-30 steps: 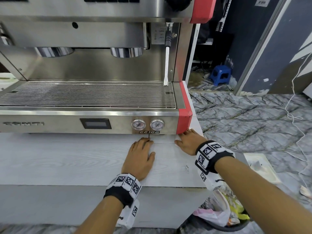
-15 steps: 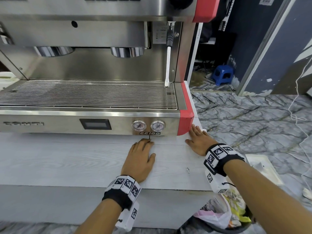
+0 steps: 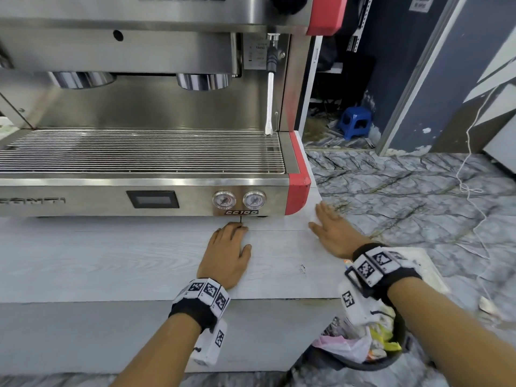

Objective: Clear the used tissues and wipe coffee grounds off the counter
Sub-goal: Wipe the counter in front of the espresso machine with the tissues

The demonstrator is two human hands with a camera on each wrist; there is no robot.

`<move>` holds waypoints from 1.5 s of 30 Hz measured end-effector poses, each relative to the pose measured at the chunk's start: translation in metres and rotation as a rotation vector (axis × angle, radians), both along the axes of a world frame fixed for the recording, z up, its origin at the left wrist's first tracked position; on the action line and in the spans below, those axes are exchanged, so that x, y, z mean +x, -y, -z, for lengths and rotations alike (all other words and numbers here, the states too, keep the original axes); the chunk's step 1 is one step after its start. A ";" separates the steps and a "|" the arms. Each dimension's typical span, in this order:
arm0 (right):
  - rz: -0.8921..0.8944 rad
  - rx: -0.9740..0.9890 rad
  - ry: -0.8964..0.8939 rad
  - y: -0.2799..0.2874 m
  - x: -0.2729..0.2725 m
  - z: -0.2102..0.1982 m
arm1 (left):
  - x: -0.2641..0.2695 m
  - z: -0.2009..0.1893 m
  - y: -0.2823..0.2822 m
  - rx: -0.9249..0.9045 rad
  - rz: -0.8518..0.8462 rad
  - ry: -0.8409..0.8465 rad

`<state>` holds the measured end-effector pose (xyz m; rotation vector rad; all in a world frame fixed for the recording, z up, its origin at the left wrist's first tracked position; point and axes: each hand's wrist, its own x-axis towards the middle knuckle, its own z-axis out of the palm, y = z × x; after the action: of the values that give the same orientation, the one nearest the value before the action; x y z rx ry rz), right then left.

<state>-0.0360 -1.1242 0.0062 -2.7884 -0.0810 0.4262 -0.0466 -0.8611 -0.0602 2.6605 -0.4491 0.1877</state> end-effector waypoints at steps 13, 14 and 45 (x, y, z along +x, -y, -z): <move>-0.227 -0.103 0.213 -0.108 -0.070 0.059 | -0.007 0.002 -0.008 -0.055 0.037 -0.038; -0.221 -0.105 0.223 -0.105 -0.070 0.060 | -0.008 0.002 -0.009 -0.046 0.041 -0.039; -0.022 -0.151 0.086 0.026 -0.058 0.040 | -0.030 -0.011 0.029 -0.150 -0.008 -0.034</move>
<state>-0.0935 -1.1502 -0.0341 -2.9572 -0.1032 0.3297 -0.0767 -0.8901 -0.0494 2.5156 -0.3971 0.1720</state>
